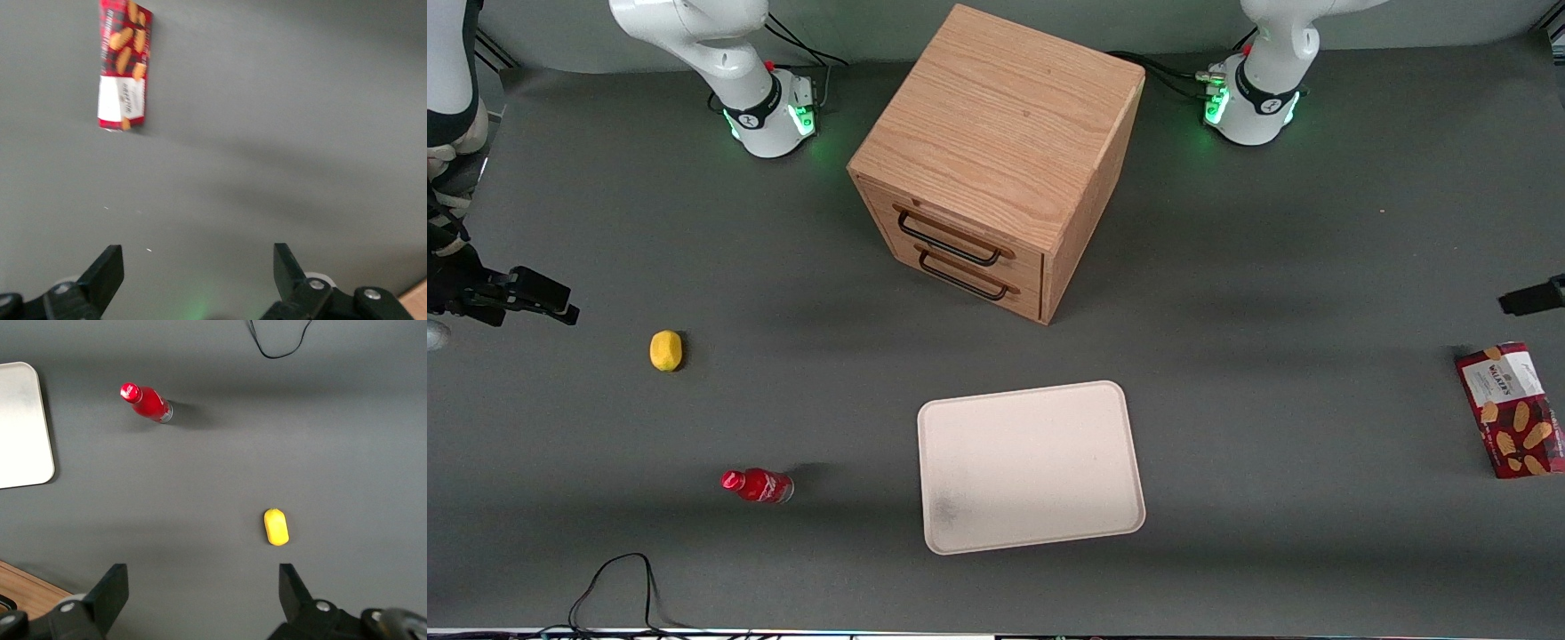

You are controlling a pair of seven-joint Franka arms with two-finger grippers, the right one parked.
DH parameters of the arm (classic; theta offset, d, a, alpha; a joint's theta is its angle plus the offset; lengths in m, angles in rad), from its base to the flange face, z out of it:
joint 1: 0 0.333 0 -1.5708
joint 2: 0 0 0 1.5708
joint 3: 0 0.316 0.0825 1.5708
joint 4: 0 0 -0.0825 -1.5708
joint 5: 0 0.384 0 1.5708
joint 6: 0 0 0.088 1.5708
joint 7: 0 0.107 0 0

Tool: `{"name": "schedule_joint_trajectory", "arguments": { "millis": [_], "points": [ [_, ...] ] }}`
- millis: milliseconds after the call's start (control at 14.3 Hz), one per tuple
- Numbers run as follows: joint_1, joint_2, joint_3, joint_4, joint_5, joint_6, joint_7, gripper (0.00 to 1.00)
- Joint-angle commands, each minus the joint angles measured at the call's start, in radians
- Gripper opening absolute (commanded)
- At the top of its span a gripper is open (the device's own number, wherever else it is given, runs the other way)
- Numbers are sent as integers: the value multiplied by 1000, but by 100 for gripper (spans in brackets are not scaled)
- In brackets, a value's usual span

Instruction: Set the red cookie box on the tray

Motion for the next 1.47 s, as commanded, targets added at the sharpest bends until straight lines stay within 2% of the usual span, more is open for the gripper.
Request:
{"name": "schedule_joint_trajectory", "arguments": {
  "millis": [0,140,350,771,1261,1401],
  "points": [
    [16,114,53,171,6,-22,127,100],
    [82,166,55,225,5,-17,173,100],
    [152,222,55,252,5,79,325,100],
    [287,353,50,262,-6,280,382,100],
    [291,490,49,272,-122,360,375,99],
    [289,521,49,267,-126,406,376,99]
  ]
}}
